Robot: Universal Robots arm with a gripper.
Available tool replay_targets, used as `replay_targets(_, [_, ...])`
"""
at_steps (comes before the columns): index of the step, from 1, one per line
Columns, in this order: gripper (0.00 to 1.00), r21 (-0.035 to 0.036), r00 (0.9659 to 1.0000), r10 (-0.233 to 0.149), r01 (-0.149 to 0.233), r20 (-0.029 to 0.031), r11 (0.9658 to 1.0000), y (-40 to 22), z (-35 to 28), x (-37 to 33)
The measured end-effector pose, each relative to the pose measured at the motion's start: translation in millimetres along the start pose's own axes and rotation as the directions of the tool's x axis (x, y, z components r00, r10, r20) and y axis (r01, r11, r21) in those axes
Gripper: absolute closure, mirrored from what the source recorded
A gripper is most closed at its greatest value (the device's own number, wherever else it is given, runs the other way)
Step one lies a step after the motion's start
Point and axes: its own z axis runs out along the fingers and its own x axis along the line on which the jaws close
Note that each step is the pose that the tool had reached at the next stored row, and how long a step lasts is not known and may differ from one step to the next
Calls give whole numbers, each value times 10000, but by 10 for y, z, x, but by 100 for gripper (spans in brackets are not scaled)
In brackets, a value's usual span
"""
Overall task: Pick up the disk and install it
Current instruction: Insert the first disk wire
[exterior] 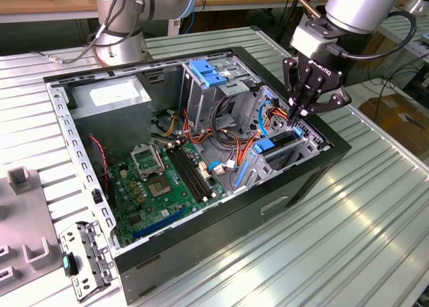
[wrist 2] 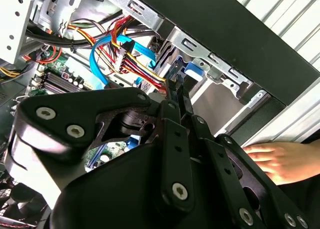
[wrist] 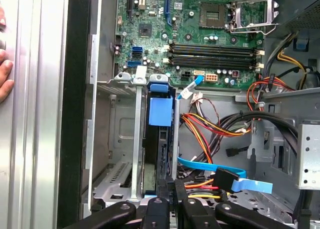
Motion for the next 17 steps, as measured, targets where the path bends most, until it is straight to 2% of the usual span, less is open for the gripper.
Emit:
replay_targets(10, [84,0,10000,36,-36,3,10000,0,5,7])
replay_targets(14, [84,-3,9999,156,-156,1,9999,8,39,25])
replay_targets(17, [84,-6,9997,241,-241,4,9997,51,66,22])
